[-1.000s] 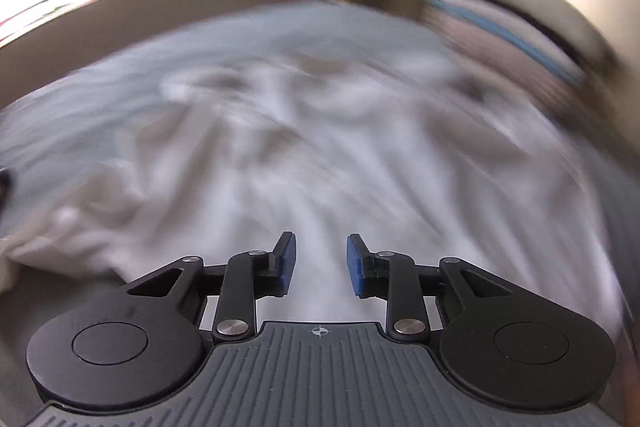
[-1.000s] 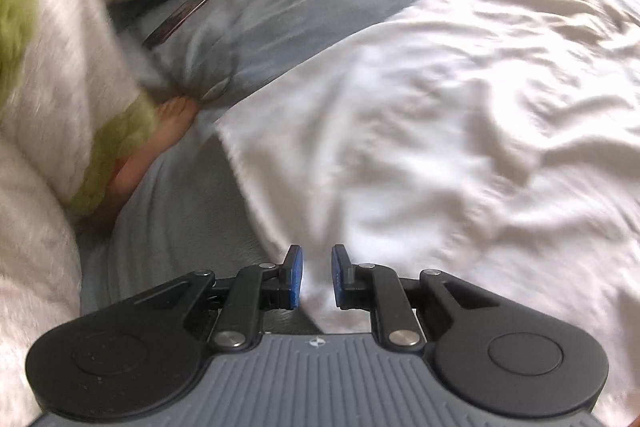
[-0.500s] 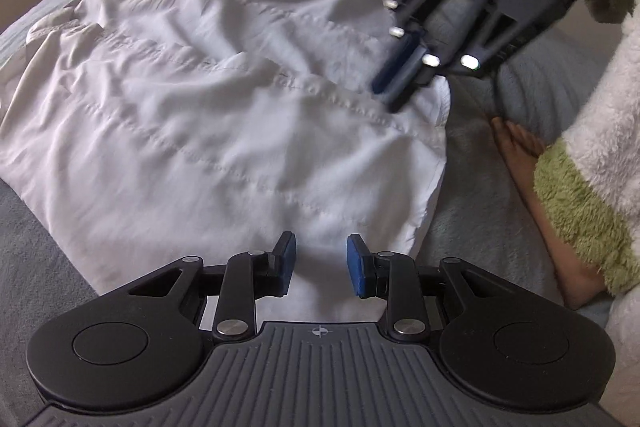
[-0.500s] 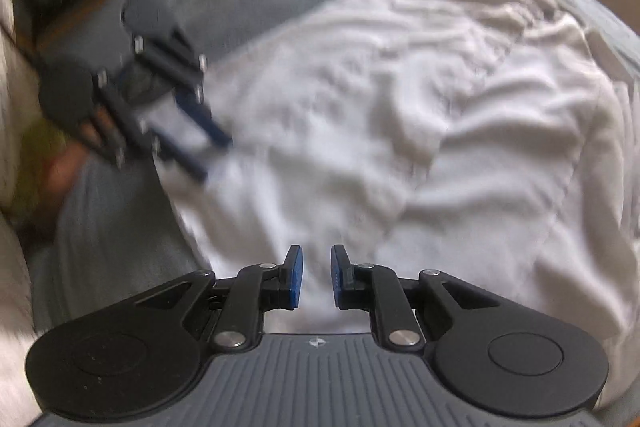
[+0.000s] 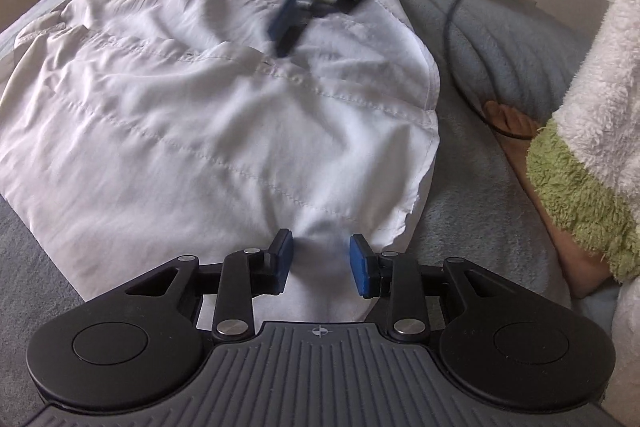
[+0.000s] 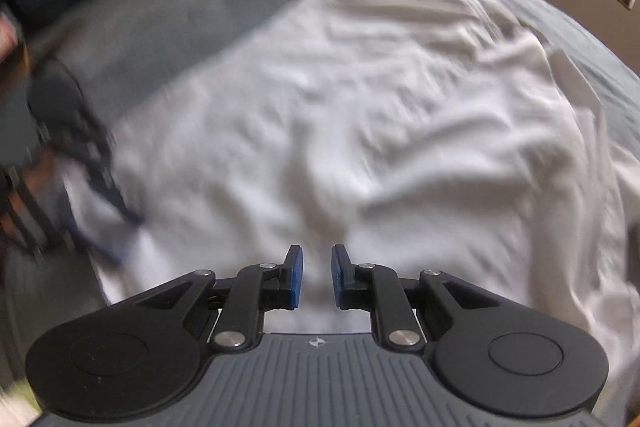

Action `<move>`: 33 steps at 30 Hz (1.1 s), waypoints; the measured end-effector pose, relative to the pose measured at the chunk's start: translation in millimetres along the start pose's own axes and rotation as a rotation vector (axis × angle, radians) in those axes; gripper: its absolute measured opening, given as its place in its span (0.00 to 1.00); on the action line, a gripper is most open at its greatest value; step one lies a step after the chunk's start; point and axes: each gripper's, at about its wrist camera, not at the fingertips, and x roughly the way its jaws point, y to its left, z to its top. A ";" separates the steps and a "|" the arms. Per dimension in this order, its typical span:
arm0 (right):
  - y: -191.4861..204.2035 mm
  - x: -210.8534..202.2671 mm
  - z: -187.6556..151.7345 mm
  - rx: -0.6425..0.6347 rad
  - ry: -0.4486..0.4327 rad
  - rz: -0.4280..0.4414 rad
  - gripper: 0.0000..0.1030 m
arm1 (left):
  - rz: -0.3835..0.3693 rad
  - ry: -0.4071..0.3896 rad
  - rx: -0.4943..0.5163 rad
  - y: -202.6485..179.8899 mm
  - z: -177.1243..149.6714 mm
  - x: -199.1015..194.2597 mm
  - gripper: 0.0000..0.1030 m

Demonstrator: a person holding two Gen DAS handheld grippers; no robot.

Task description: Fold clothes

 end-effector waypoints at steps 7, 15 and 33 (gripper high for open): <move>-19.8 35.2 8.8 -0.012 0.034 -0.069 0.16 | -0.023 -0.007 -0.020 4.6 -1.6 1.5 0.32; -54.7 21.5 43.4 0.170 -0.114 0.004 0.16 | -0.068 -0.010 -0.060 9.4 -3.1 0.8 0.35; -151.6 103.5 139.7 0.563 -0.104 0.101 0.18 | -0.262 -0.030 -0.427 54.5 -12.3 1.1 0.36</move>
